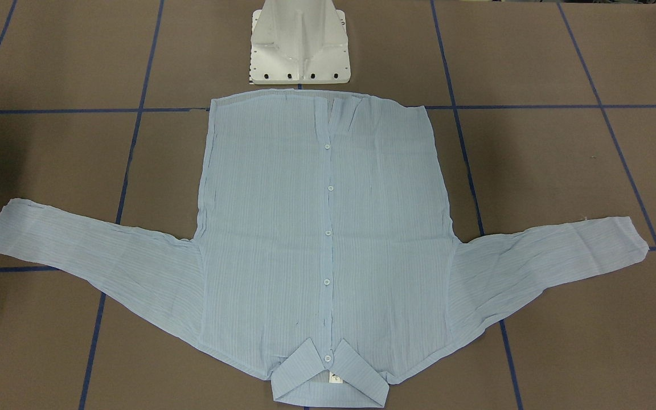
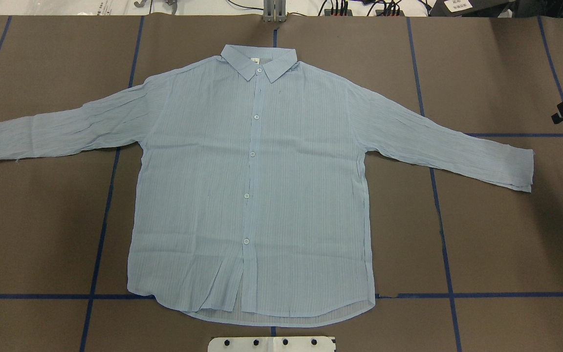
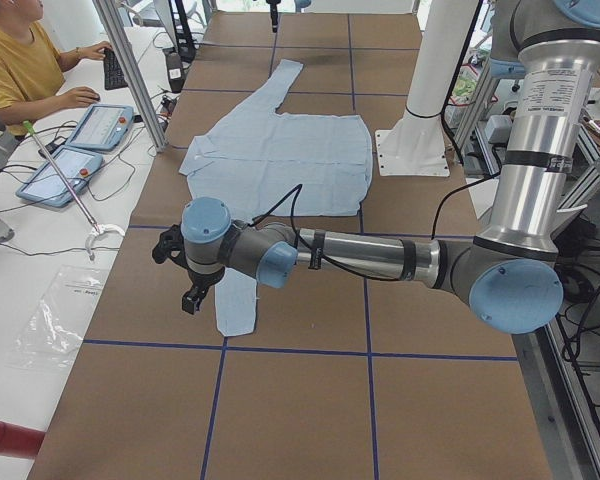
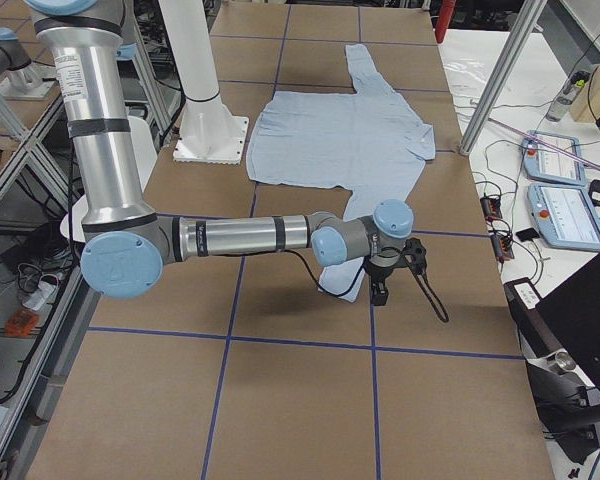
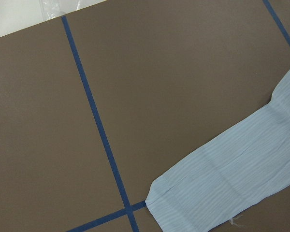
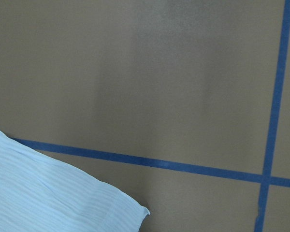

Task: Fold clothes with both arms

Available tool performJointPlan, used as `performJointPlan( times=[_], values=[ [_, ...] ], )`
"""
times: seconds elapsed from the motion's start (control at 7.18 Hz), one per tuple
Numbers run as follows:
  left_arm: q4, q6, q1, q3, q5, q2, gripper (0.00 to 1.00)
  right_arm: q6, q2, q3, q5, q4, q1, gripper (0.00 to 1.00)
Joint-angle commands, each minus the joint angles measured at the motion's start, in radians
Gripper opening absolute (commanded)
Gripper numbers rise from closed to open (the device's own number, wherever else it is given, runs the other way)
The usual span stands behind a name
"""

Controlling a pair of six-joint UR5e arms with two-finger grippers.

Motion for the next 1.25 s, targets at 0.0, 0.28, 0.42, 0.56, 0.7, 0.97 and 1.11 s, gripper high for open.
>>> performJointPlan(
  times=[0.0,0.28,0.42,0.56,0.7,0.97,1.11],
  values=[
    [0.001,0.000,0.000,0.003,0.001,0.002,1.00,0.209,0.006,-0.054,-0.007,0.096,-0.085,1.00],
    [0.001,0.000,0.000,0.003,0.001,0.002,0.99,0.411,0.045,-0.128,-0.007,0.179,-0.124,0.97],
    [0.001,0.000,0.000,0.000,0.001,0.002,0.99,0.455,0.042,-0.130,-0.023,0.180,-0.134,0.92],
    [0.001,0.000,0.000,0.000,0.001,0.002,1.00,0.457,0.039,-0.155,-0.025,0.179,-0.134,0.89],
    [0.001,0.000,0.000,-0.001,0.001,0.002,1.00,0.457,0.038,-0.166,-0.027,0.179,-0.134,0.86],
    [0.001,0.000,0.000,-0.005,0.001,0.002,0.99,0.458,0.035,-0.183,-0.025,0.179,-0.134,0.70],
    [0.001,-0.002,0.000,-0.005,0.001,0.002,1.00,0.460,0.033,-0.183,-0.025,0.179,-0.134,0.52]
  ],
)
